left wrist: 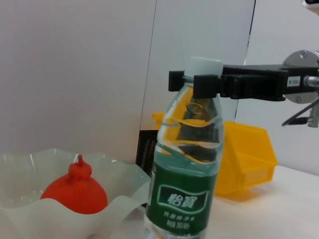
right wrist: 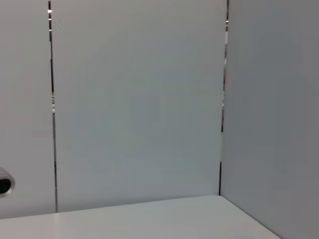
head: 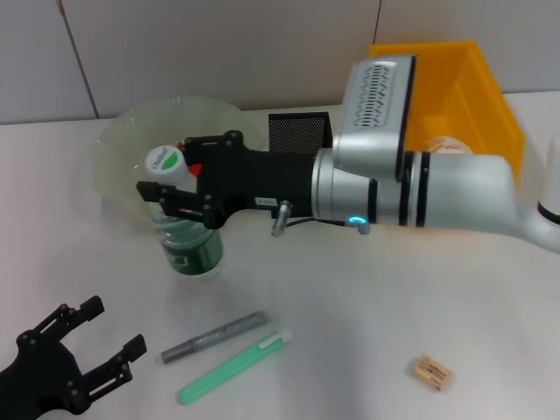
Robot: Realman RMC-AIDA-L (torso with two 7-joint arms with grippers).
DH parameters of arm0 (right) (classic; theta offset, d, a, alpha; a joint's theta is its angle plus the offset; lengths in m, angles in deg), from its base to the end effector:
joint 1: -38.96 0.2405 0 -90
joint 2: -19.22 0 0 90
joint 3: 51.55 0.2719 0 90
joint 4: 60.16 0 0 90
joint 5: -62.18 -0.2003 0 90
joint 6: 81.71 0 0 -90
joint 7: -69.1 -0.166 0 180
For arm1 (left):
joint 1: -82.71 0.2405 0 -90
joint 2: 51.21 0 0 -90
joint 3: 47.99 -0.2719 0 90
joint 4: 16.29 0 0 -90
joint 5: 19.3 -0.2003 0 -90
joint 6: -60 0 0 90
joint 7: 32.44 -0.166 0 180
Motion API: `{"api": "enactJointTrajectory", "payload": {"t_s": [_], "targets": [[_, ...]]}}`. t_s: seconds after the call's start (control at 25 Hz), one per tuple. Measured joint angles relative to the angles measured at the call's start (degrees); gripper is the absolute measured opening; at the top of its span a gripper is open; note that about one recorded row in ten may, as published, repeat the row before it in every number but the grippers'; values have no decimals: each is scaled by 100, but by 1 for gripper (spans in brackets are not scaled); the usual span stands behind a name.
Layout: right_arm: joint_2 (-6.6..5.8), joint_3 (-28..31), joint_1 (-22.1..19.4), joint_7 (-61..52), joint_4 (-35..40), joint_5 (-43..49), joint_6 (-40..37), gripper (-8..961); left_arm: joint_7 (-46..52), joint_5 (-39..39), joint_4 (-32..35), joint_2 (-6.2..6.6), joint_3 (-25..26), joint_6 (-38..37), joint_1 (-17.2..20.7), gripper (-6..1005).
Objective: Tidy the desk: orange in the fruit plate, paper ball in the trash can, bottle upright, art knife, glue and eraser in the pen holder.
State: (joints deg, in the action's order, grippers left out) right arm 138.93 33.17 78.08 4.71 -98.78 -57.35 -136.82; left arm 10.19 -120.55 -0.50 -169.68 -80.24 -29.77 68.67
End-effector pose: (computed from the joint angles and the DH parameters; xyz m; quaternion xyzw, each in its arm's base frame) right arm 0.1149 0.3832 -0.1092 -0.9390 0.0457 0.2994 0.1632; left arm -0.3369 0.2391 -0.0444 -0.8768 -0.2102 -0.3221 0.2885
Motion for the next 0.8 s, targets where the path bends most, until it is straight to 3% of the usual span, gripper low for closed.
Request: {"api": "enactJointTrajectory", "payload": {"t_s": [0.44,0.8], "targets": [[1,-603,341,-41,92,-292,354,444,-18,0,-6,0,0,-6,16,820],[6,-657,402,-67,193,-299,488,449,-23,0,-6,-5,-36,-6,16,819]]}}
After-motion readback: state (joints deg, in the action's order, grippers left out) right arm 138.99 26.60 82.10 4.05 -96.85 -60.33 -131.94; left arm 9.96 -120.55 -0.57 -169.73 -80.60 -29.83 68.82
